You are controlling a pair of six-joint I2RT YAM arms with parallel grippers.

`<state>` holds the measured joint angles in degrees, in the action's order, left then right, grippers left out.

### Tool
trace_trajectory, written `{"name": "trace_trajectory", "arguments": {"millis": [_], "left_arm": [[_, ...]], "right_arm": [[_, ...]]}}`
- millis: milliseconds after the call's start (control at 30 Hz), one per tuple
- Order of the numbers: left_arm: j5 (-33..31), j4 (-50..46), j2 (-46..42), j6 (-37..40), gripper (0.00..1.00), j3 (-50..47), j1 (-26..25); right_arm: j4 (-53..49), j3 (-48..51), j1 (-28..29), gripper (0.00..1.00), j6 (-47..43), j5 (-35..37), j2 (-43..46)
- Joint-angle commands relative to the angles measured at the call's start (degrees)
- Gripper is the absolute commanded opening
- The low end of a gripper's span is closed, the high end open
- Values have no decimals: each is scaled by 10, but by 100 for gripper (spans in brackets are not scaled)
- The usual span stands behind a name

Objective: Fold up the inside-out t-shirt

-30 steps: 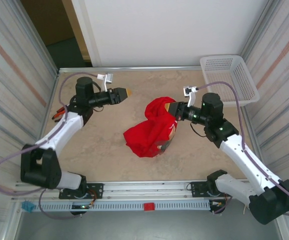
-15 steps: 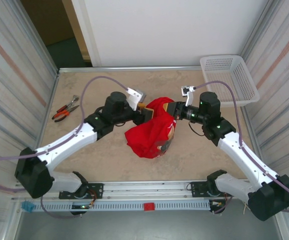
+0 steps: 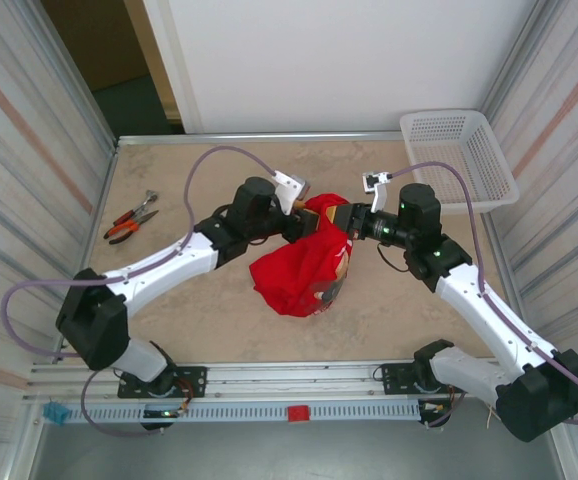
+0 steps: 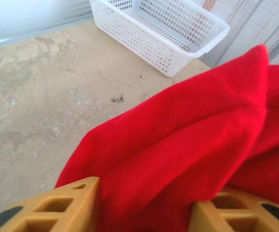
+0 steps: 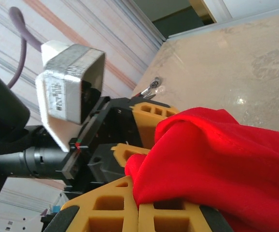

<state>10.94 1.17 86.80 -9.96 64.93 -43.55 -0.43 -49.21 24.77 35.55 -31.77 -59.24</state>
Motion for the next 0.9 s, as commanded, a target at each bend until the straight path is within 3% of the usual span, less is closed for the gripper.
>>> {"name": "trace_trajectory", "arguments": {"millis": [0,33,67,167,300,400,433,567,767,867], "left_arm": [[24,19,26,-4,16,30,-4],[24,9,31,0,3,38,-3],[31,3,31,1,0,44,4],[119,-20,14,-30,0,67,53],[299,-42,-14,-119,0,119,135],[409,-14,-18,-207,0,150,178],[433,6,-19,-239,0,154,187],[482,64,-16,-333,0,164,202],[475,102,-25,-384,0,143,199],[480,115,-25,-392,0,137,196]], "right_arm": [[7,-16,4,0,-2,-9,10],[2,-15,2,0,-6,-5,11],[-3,-13,-3,0,-9,-1,13],[-8,8,-30,0,-14,14,7],[-9,21,-61,0,-21,62,-46],[-46,-10,-62,50,-50,121,-110],[-65,-24,-61,56,-59,133,-128],[-118,-49,-37,57,-66,176,-97],[-173,-79,80,52,-84,298,41],[-166,-109,126,63,-109,305,38]]}}
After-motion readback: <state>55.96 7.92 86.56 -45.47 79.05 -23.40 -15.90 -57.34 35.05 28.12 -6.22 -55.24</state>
